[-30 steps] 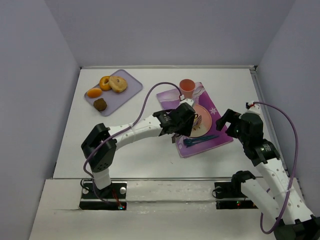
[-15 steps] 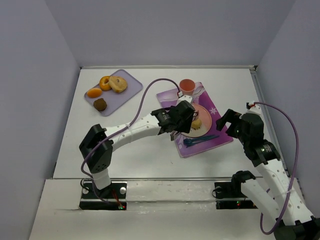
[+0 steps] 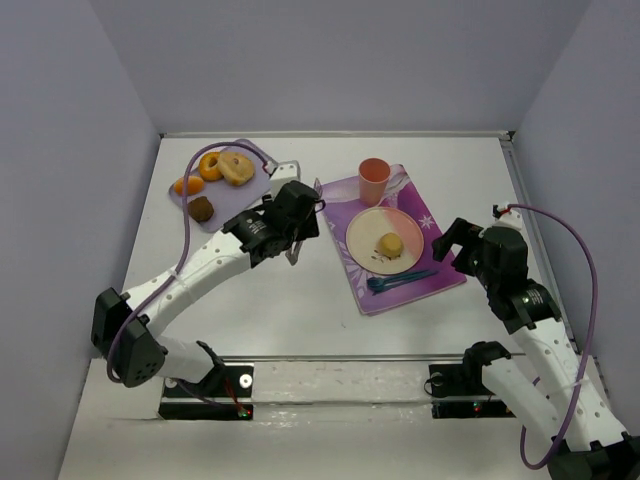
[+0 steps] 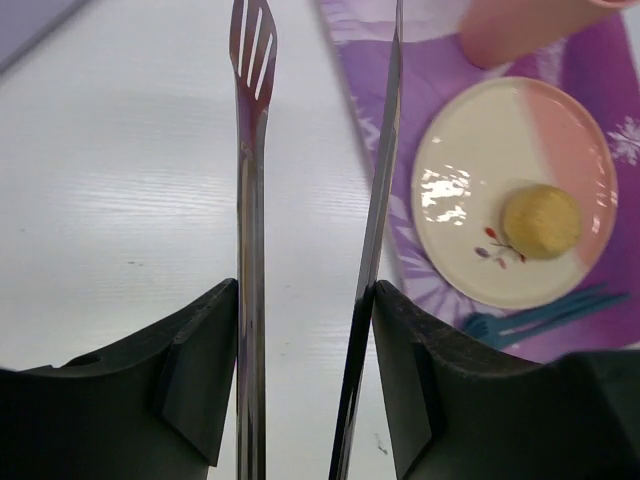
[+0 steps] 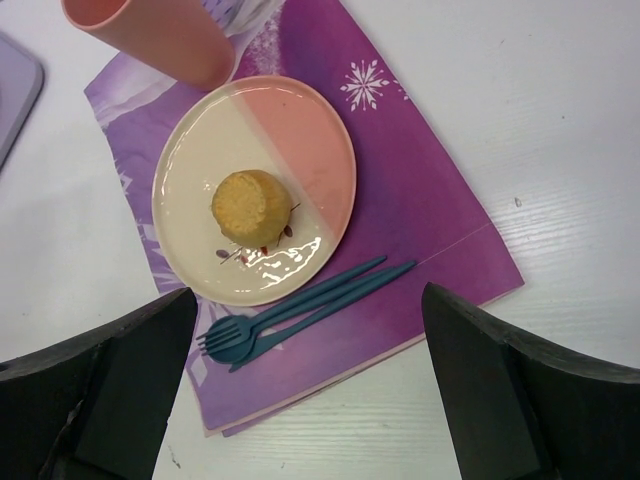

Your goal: Place the bread

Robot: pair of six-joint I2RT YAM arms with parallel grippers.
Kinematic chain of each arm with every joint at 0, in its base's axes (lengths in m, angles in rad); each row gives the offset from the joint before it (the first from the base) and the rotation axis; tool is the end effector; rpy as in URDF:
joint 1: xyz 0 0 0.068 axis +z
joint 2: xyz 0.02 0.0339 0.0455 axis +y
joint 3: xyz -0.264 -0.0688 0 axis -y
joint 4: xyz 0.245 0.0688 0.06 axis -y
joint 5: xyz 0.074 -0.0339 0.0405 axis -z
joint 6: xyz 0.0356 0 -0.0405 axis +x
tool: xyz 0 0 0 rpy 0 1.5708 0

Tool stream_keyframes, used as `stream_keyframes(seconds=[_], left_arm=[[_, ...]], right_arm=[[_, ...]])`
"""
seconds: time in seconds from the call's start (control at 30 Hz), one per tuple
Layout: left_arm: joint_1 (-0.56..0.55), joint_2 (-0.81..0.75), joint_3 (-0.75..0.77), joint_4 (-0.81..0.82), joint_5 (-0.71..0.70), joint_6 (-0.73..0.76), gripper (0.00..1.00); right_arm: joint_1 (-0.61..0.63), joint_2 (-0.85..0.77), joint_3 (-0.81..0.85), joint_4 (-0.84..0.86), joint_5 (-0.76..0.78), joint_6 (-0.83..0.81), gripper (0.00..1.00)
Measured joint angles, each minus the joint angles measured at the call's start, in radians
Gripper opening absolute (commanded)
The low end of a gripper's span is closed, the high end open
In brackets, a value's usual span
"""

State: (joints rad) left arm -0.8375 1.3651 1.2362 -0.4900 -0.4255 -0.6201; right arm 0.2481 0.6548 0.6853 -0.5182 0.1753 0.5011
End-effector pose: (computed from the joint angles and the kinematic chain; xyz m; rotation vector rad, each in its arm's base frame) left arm 0.2140 -0.2156 0.3382 -0.0047 2.1527 -0.3897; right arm 0.1469 0.0308 0.2906 0.3678 2.0294 0.2849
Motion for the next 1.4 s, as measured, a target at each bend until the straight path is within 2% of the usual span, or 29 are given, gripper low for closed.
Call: stream_keyframes(seconds=[0.17,0.37,0.6,0.77,1.0,1.13,1.2,1.23,1.27,1.4], left_arm=[[0.18,-0.048,-0.094,-0.071,-0.053,-0.088,0.64],[0.474,-0.135,-0.225,-0.137,-0.073,-0.15,0.66],[0.664,-0.146,-0.235,-0.113,-0.043,-0.128,0.66],[0.684,-0.061,-0.179,-0.09,-0.016,-0.097,0.62],[0.692,0.046,-0.121,-0.051,0.024,-0.052,0.62],[0.706,0.086,-0.093,-0.043,0.029,-0.035,0.53],[0.715,0.1,-0.089,-0.039,0.03,-0.031,0.43],[0.716,0.103,-0.089,-0.038,0.03,-0.031,0.43],[0.718,0.107,-0.089,-0.038,0.03,-0.03,0.36],[0.722,0.109,-0.089,-0.033,0.038,-0.023,0.24]], right_arm=[[0.0,0.0,0.0,0.002,-0.001,0.0,1.0],[0.0,0.001,0.0,0.002,-0.006,0.0,1.0],[0.0,0.002,0.0,0.003,-0.009,0.0,1.0],[0.0,0.006,0.0,0.003,-0.011,0.0,1.0],[0.0,0.008,0.0,0.003,-0.011,0.0,1.0],[0.0,0.009,0.0,0.003,-0.011,0.0,1.0],[0.0,0.009,0.0,0.003,-0.01,0.0,1.0],[0.0,0.009,0.0,0.003,-0.01,0.0,1.0],[0.0,0.009,0.0,0.003,-0.01,0.0,1.0],[0.0,0.009,0.0,0.003,-0.01,0.0,1.0]])
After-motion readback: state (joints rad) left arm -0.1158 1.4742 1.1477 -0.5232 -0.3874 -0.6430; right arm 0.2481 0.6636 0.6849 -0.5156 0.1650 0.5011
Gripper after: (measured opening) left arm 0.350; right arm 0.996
